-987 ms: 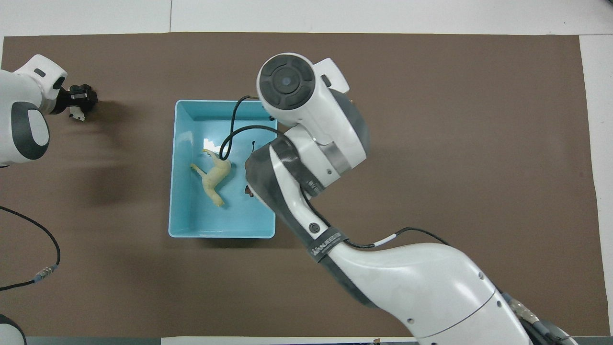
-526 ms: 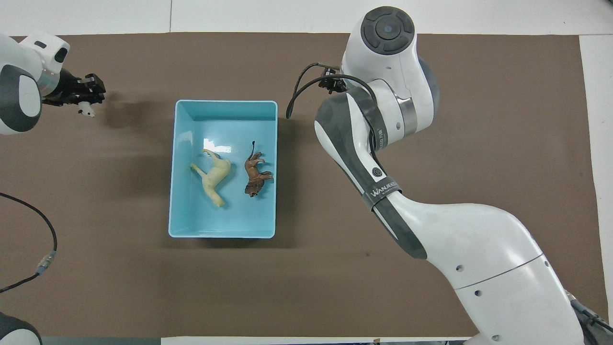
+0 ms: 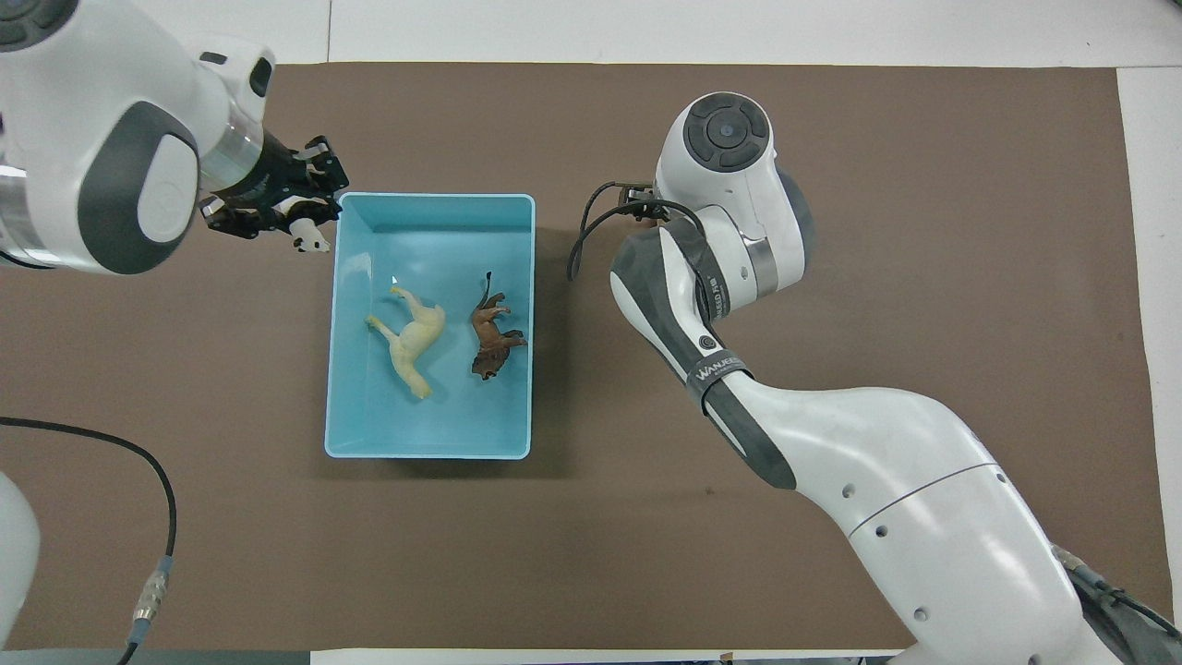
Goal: Put all toys into storage box
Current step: 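Grasp the black-and-white toy with the left gripper and drop it in the box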
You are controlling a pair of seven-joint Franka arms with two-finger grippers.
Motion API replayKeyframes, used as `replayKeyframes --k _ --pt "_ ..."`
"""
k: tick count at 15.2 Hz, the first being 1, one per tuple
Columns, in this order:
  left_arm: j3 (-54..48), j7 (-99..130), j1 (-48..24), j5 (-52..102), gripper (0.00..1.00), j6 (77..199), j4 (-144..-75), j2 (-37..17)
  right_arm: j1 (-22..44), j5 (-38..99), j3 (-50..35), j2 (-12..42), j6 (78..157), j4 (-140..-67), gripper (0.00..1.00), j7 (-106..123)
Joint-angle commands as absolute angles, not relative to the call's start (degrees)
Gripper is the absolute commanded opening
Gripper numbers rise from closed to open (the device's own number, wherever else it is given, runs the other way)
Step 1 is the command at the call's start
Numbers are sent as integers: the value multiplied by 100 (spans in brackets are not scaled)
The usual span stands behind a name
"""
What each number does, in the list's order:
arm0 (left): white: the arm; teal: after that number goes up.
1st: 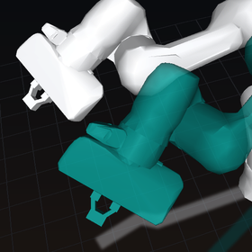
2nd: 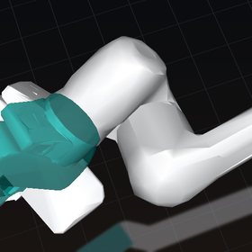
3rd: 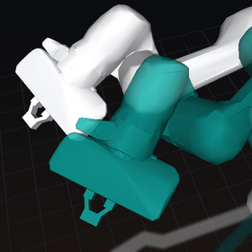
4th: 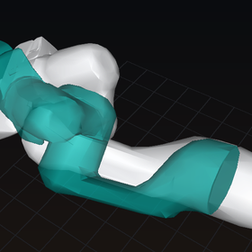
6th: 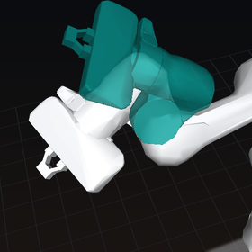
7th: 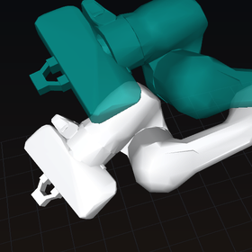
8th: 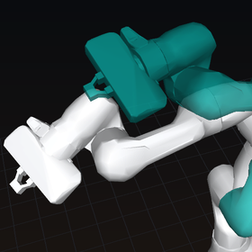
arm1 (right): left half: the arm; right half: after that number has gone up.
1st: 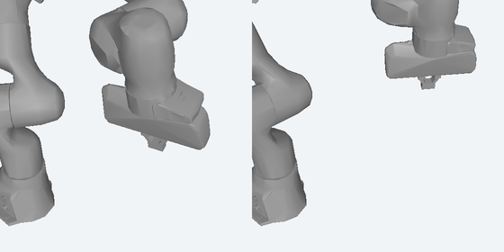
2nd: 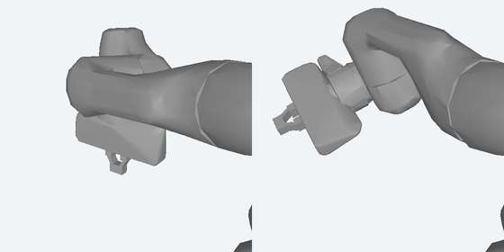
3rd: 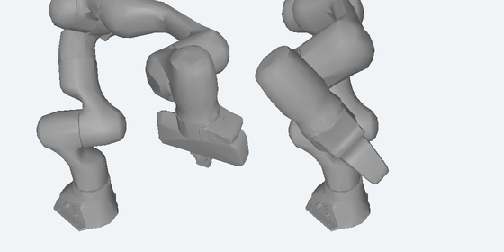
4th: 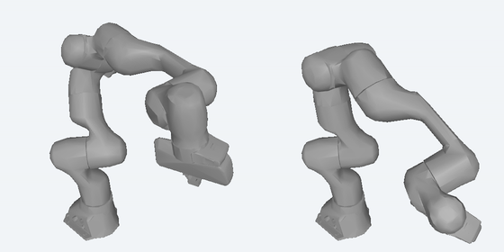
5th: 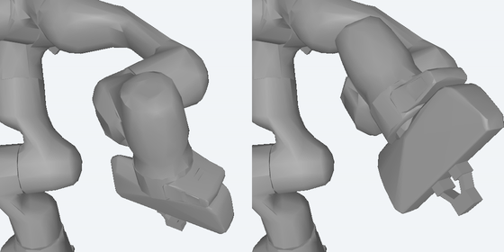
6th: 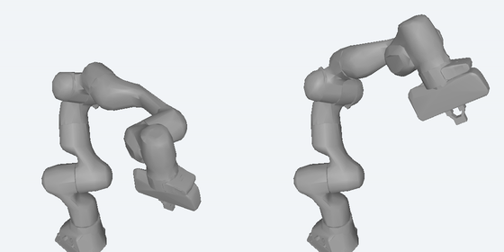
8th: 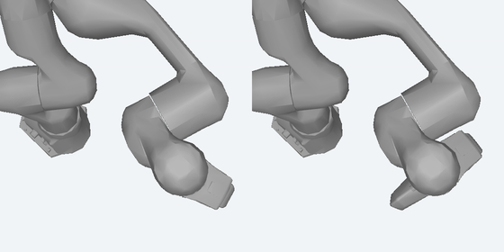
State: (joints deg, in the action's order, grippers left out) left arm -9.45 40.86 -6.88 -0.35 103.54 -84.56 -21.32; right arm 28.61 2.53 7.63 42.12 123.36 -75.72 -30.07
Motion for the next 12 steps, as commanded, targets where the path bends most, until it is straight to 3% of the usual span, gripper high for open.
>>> replayKeyframes --k 1,2,3,4,5,6,7,8,9,10,11,12 --pt "-817 4491 -1237 62 1 11002 -9664 -1610 2918 123 756 4165 12621 -7840 100 -2918" --pt "-817 4543 -1439 62 3 11204 -10086 -1443 2927 114 756 4175 12630 -7849 100 -2918" --pt "-817 4527 -1494 62 13 11250 -10316 -1346 2927 106 756 4175 12639 -7849 100 -2901" --pt "-817 4457 -1529 53 47 11259 -10458 -1284 2927 97 756 4175 12691 -7901 100 -2866" --pt "-817 4413 -1538 53 99 11233 -10468 -1275 2927 79 756 4175 12822 -8006 100 -2857" --pt "-817 4351 -1529 53 100 11232 -10433 -1266 2927 79 756 4166 12997 -8129 100 -2848" --pt "-817 4298 -1494 53 100 11232 -10389 -1257 2927 70 756 4157 13121 -8234 92 -2830" --pt "-809 4298 -1468 53 100 11189 -10336 -1213 2918 70 756 4157 13235 -8314 77 -2778" --pt "-800 4289 -1459 53 100 11145 -10292 -1187 2883 70 747 4157 13323 -8341 55 -2699" --pt "-791 4298 -1433 44 100 11118 -10275 -1143 2874 70 747 4157 13333 -8350 24 -2690" --pt "-774 4289 -1433 44 100 11109 -10257 -1090 2874 79 747 4149 13316 -8332 0 -2689" --pt "-747 4280 -1415 35 100 11066 -10213 -1020 2909 97 756 4131 13255 -8297 0 -2698"
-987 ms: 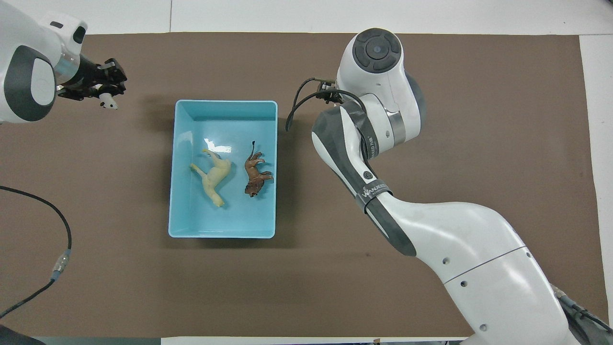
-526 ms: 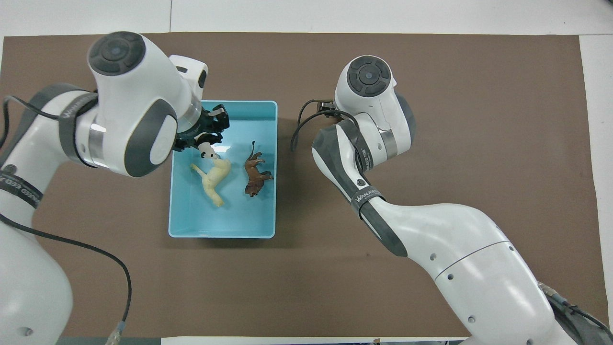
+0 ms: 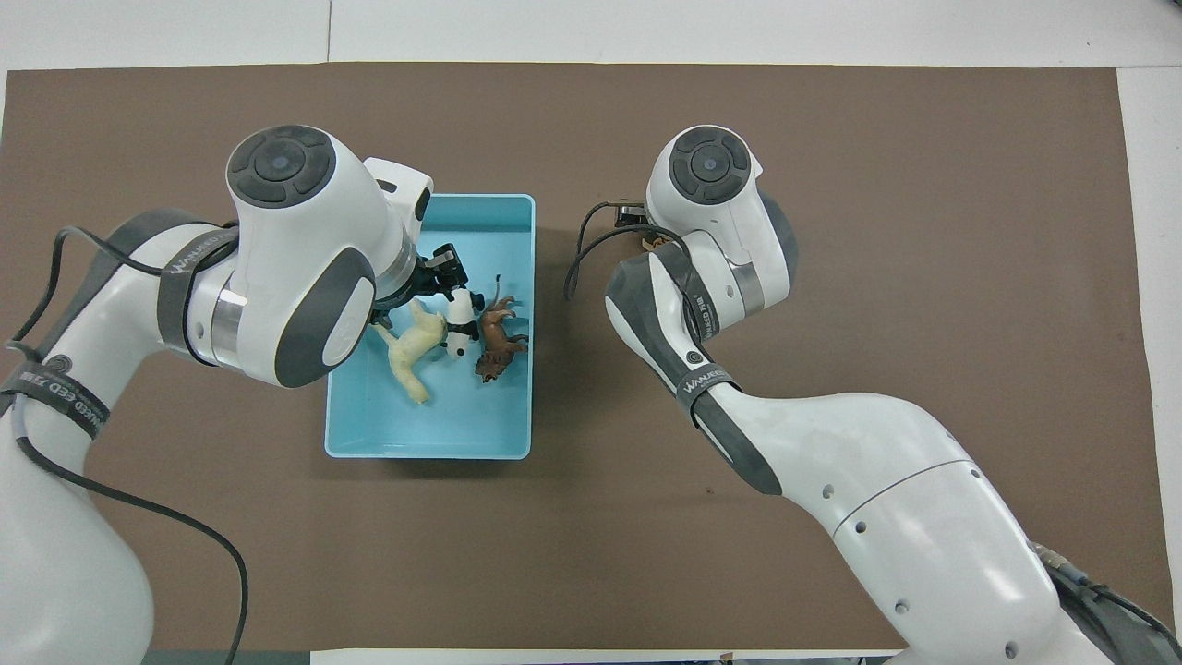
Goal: Put all toys into storage box
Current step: 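Grasp the black-and-white toy with the left gripper and drop it in the box, then grasp the tan tiger with the right gripper and place it in the box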
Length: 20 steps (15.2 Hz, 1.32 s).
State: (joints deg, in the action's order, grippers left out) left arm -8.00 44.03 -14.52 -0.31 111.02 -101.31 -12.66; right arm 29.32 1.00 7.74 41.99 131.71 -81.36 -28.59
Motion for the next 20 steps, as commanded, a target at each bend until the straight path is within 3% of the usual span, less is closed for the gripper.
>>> replayKeyframes --k 1,4,9,12,14,16,17,18,20 --pt "-756 4219 -1267 18 100 10970 -10169 -950 2935 97 756 4105 13158 -8253 0 -2698" --pt "-747 3553 -924 18 100 10190 -9749 -739 3032 70 773 4131 12344 -7754 0 -2759" --pt "-738 2262 -362 9 100 9081 -9510 -300 3355 141 686 4184 10715 -5865 0 -3329" --pt "-747 1251 -9 9 100 8641 -9693 95 4172 149 685 4280 11186 -5651 0 -4252" --pt "-747 1178 -79 9 100 8613 -9922 281 4359 193 642 4280 11363 -5712 0 -4280" --pt "-773 1178 -88 9 100 8622 -10037 334 4481 386 501 4254 12063 -6044 0 -4315" --pt "-765 1169 -88 9 100 8613 -10028 334 4578 404 510 4219 12320 -6351 92 -4342" --pt "-773 1169 -88 9 100 8657 -10028 334 4605 422 510 4167 12270 -6459 100 -4368" --pt "-765 1108 -53 9 100 8562 -10046 360 4623 422 510 4122 11868 -6408 100 -4752"
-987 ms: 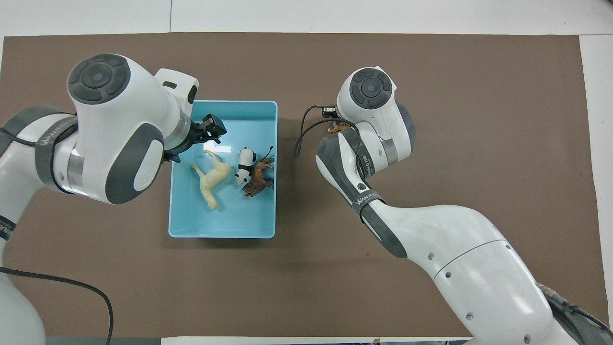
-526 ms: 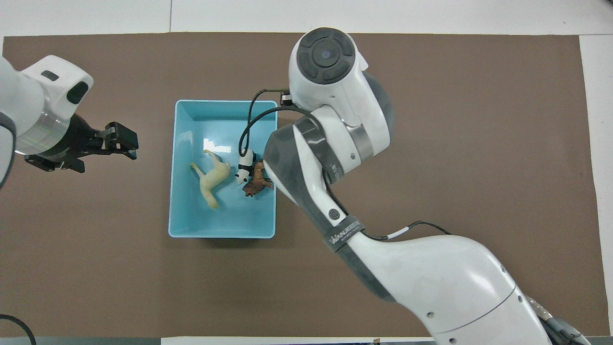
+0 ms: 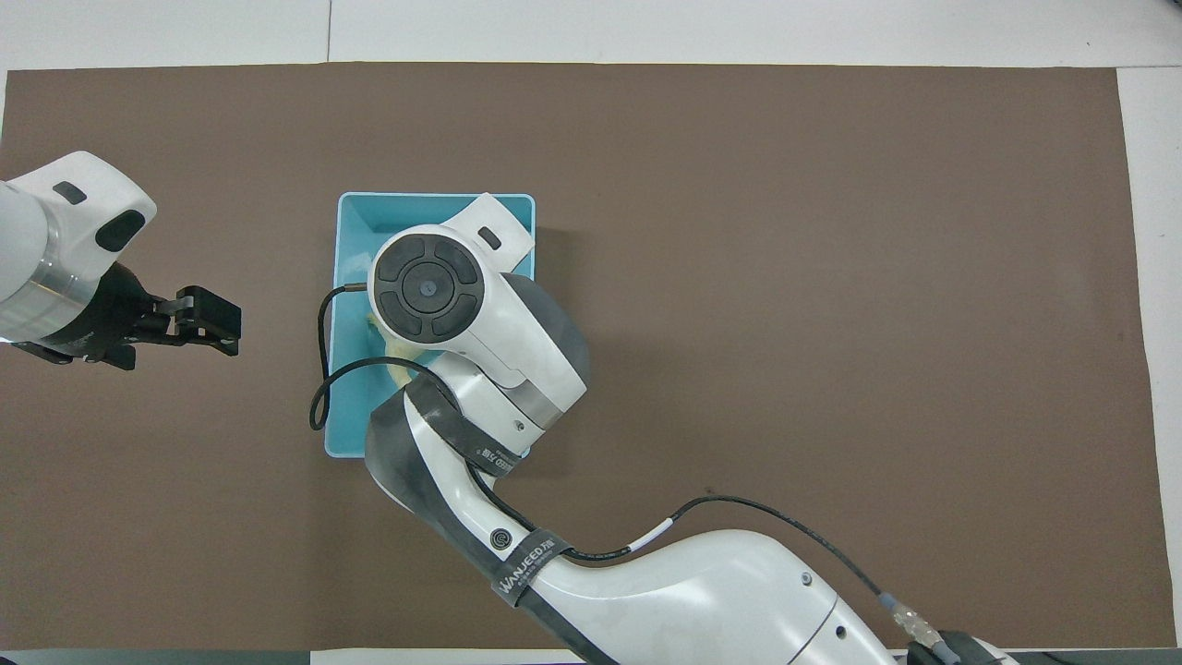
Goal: Put all toys into storage box
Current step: 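Grasp the tan tiger with the right gripper and place it in the box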
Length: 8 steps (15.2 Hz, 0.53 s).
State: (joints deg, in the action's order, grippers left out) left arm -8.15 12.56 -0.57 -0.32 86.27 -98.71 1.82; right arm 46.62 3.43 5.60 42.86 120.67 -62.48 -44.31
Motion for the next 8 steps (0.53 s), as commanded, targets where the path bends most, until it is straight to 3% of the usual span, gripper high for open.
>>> replayKeyframes --k 1,3,5,8 --pt "-756 925 -44 9 100 8500 -10098 404 4597 404 527 4131 11639 -6259 100 -5033" --pt "-695 809 -70 17 100 8883 -10020 282 4518 326 606 4000 11400 -6170 100 -5133" --pt "-642 765 -166 -8 100 8633 -9399 -191 4413 238 772 3658 11391 -6196 100 -5081" --pt "-615 518 -299 -53 100 8455 -9448 -124 3694 228 826 3148 10997 -6337 100 -4057"
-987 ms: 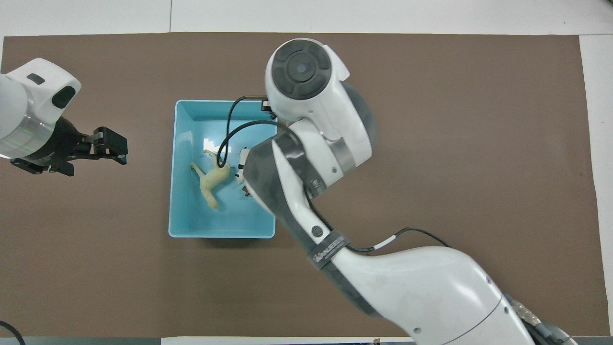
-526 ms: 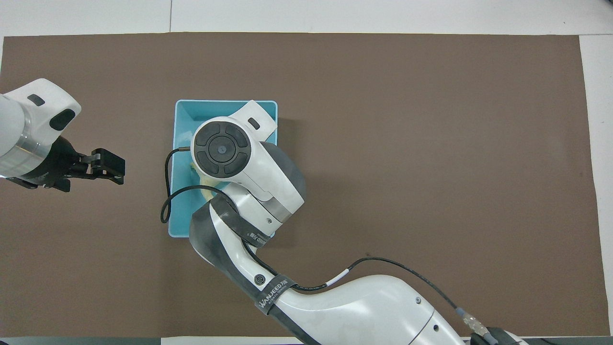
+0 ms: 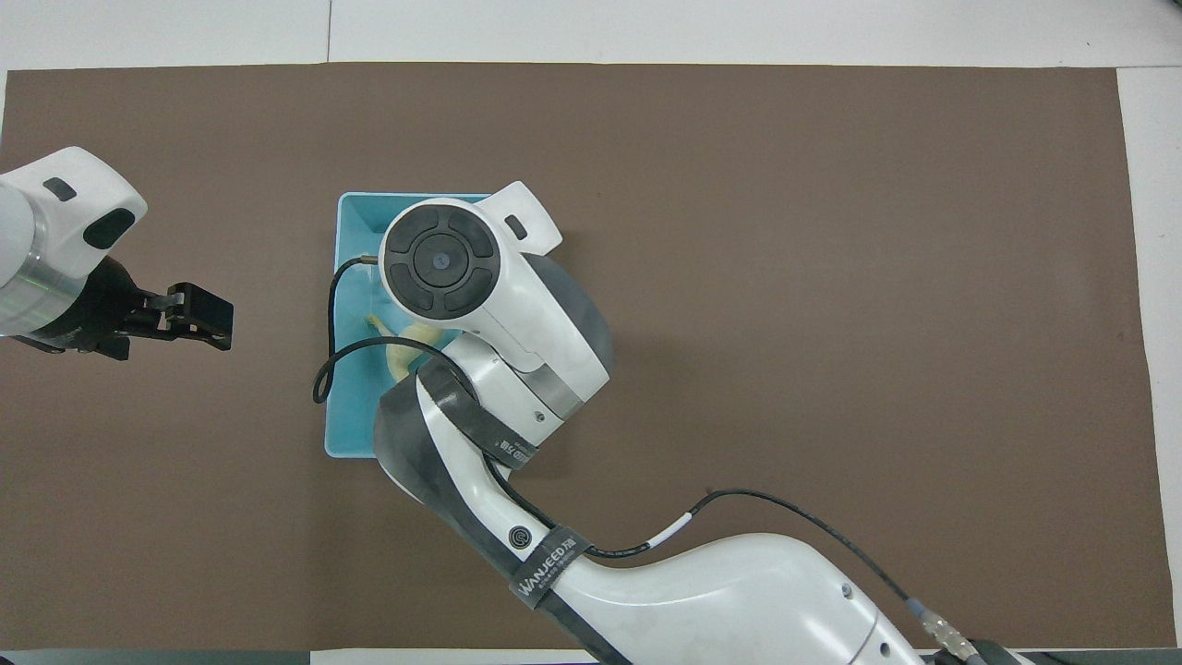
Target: Put all toys into storage box
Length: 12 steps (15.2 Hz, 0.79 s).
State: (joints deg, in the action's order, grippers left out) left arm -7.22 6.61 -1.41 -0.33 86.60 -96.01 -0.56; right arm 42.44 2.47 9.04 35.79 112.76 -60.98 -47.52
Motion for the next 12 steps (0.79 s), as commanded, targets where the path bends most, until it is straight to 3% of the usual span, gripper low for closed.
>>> replayKeyframes --k 1,4,8,12 --pt "-615 510 -290 -53 100 8464 -9466 -97 3343 237 826 3016 10795 -6363 100 -3399" --pt "-589 501 -308 -53 100 8490 -9536 -70 2368 316 809 2901 10504 -6425 100 -1500" --pt "-580 457 -299 -26 100 8464 -9580 61 1330 308 809 2865 10460 -6600 100 -1100" --pt "-580 457 -290 -9 100 8578 -9685 141 608 316 809 2699 9854 -6776 100 -230"
